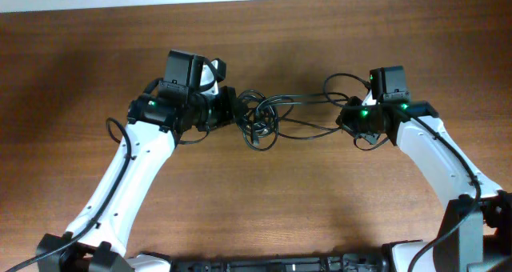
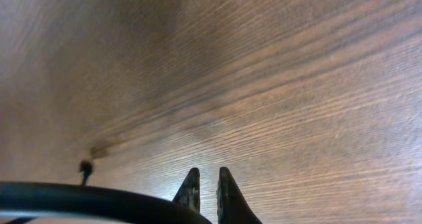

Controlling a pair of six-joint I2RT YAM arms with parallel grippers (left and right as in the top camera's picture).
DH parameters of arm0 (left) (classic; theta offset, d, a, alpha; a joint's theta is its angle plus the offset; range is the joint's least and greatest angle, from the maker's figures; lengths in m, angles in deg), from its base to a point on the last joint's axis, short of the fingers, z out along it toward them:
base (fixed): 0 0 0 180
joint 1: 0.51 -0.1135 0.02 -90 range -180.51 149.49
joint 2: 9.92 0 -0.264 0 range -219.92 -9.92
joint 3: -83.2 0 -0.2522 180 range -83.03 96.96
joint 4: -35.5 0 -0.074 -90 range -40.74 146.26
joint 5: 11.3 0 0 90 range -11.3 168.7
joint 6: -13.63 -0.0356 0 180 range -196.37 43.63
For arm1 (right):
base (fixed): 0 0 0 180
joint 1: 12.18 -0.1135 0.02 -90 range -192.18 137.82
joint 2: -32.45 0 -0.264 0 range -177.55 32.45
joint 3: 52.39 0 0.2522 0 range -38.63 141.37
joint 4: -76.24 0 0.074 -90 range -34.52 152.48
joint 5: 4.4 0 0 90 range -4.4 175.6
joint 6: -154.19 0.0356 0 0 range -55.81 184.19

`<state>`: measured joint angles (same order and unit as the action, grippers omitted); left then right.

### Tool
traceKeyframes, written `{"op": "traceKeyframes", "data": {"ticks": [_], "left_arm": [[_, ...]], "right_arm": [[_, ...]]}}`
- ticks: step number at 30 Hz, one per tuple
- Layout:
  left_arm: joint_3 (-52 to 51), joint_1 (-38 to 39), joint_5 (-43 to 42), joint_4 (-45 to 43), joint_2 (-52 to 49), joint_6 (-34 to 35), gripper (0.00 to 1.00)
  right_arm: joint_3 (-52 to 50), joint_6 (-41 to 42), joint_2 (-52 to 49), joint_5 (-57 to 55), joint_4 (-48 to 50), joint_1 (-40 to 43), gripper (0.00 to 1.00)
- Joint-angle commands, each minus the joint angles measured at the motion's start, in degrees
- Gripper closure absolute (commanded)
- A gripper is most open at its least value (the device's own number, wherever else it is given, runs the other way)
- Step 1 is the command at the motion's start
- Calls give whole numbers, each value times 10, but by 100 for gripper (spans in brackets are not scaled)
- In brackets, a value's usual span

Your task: Untangle cables

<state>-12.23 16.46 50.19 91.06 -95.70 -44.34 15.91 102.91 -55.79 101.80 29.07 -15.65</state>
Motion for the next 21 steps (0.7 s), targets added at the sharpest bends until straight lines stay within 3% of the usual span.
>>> {"op": "traceKeyframes", "data": {"ticks": [1,3,5,6,8,11,13,14,16,18,19,21], "left_arm": [[4,-13,44,-1,6,3,100],[4,-13,44,-1,6,3,100],[4,-13,44,-2,6,3,100],[4,-13,44,-2,6,4,100],[4,-13,75,-1,6,22,100],[4,-13,122,1,6,119,100],[4,-13,146,1,6,199,97],[4,-12,147,1,6,211,94],[4,-12,143,6,6,214,100],[4,-12,140,34,6,336,100],[4,-12,140,49,6,418,100],[4,-12,142,72,6,535,100]], "right_arm": [[-6,-59,-4,-109,-8,28,96],[-6,-71,-4,-109,-20,28,92],[-6,-72,-4,-77,-23,28,35],[-6,-72,-3,-16,-25,28,21],[-6,-72,-3,97,-24,28,8],[-6,-70,-3,204,-28,5,6],[-6,-67,-4,190,-12,-45,1],[-6,-67,-4,179,2,-64,1],[-6,-35,-4,174,31,-96,1],[-6,37,-4,174,81,-117,1],[-6,26,-4,175,112,-126,1],[-6,-74,-4,194,126,-149,1]]}}
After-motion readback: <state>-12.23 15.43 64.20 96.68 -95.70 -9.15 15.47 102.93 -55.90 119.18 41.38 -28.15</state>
